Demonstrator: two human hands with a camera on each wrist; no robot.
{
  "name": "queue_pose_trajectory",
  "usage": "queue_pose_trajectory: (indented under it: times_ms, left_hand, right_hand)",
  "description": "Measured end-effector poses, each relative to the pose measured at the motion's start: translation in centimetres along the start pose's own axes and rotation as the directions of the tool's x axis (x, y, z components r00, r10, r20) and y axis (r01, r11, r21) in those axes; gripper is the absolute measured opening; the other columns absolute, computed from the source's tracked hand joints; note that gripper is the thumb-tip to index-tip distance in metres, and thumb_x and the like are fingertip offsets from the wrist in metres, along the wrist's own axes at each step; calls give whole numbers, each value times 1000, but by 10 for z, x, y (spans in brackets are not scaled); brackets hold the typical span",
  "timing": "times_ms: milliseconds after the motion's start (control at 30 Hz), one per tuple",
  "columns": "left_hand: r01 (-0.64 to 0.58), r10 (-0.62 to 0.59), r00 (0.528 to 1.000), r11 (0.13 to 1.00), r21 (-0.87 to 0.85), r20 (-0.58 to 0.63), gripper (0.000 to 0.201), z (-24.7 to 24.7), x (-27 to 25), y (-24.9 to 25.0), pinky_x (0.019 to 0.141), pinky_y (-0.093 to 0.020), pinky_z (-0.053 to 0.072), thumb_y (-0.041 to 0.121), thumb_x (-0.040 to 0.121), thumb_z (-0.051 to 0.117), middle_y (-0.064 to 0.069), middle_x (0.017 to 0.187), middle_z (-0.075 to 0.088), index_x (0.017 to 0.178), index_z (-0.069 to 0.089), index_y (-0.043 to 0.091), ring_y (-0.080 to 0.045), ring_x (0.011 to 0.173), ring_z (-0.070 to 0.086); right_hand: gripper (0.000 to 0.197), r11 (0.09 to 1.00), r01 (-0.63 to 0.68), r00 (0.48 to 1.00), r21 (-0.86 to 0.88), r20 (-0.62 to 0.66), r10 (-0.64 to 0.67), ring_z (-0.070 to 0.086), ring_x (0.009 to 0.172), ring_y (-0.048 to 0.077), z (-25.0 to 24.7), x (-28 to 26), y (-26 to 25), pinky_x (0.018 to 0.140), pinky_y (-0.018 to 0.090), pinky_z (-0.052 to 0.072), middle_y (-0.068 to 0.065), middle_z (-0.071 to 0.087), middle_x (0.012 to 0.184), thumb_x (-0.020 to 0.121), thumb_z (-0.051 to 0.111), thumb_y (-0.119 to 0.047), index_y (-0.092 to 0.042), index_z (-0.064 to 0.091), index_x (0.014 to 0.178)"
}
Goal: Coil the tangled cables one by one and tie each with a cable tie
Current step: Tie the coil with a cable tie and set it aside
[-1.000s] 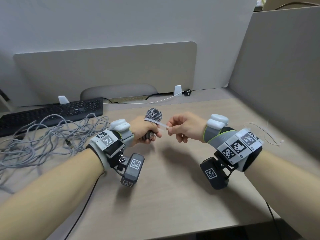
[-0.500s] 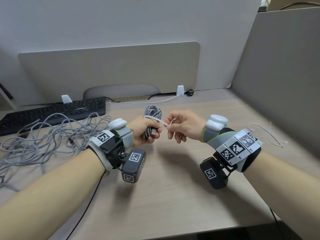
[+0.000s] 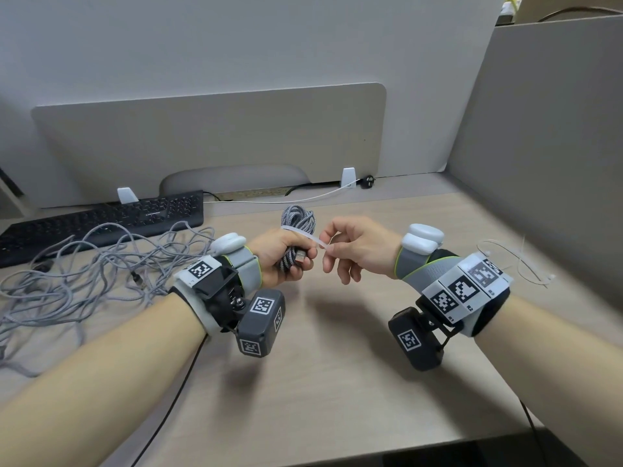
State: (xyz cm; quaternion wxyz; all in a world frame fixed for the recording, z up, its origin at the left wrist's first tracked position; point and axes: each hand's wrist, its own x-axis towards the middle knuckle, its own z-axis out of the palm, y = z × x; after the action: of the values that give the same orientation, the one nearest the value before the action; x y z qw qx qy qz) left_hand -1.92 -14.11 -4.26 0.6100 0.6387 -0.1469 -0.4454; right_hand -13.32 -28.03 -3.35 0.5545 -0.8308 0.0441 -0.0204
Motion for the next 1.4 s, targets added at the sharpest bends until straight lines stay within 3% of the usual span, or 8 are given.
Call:
queue_pose_trajectory:
  times_ms: [300,433,700,800,933,1033,1133,1400]
  left_hand:
    - [-38,37,999,998,40,25,13,1,-2,-3,37,-15,29,3,92,50,-4,65,56,81,55,8,-11,50,49]
    - [-72,63,995,992,109,77,17,5,-6,-5,39,-16,30,-1,90,52,-4,63,56,76,58,8,-12,51,49]
    - [-147,153,988,966,212,-10,10,0,-1,-8,41,-18,35,4,88,65,-6,66,55,80,61,9,-15,55,52]
    - [-173,181,983,953,249,-8,18,0,-2,-8,43,-18,35,8,85,71,-1,62,51,75,57,14,-13,55,54]
    - [-170,169,985,953,249,26,27,-1,-2,-9,41,-17,31,14,82,75,4,62,49,105,62,13,-10,54,50]
    - [-201,191,979,940,274,64,30,1,-2,-9,43,-18,33,29,70,80,5,65,48,89,59,21,-10,55,49]
    - [-242,234,970,931,273,62,41,3,-2,-7,46,-21,37,35,65,82,6,64,49,92,56,19,-11,55,49]
    - [-365,405,909,886,286,-93,25,9,2,-4,44,-25,42,12,78,76,0,60,50,89,53,13,-17,51,48]
  right_hand:
    - [18,993,-111,989,-34,-100,107,55,45,26,3,3,0,41,27,39,12,67,75,90,46,3,-9,44,102]
    - [10,977,-181,982,-114,-70,174,57,44,22,2,3,2,40,25,41,8,69,69,97,51,-16,-7,52,93]
    - [18,965,-186,982,-183,-70,176,54,44,20,1,0,-2,40,25,39,6,66,59,95,50,-13,-9,53,78]
    - [18,966,-187,981,-179,-80,175,53,42,20,-1,-2,-5,39,24,38,8,65,60,93,49,-10,-9,52,76]
    - [16,964,-196,978,-179,-110,178,52,41,20,-4,-3,-6,39,23,38,8,64,59,90,49,-10,-9,52,75]
    - [16,965,-193,977,-178,-120,173,52,41,20,-7,-4,-6,39,24,37,8,64,59,91,49,-11,-9,51,75]
    - [18,966,-187,979,-179,-118,168,52,41,19,-9,-4,-7,39,23,37,6,64,57,93,51,-12,-10,52,75]
    - [20,973,-149,983,-175,-130,127,51,38,17,-9,-2,-11,38,24,36,5,63,55,95,51,-13,-10,52,75]
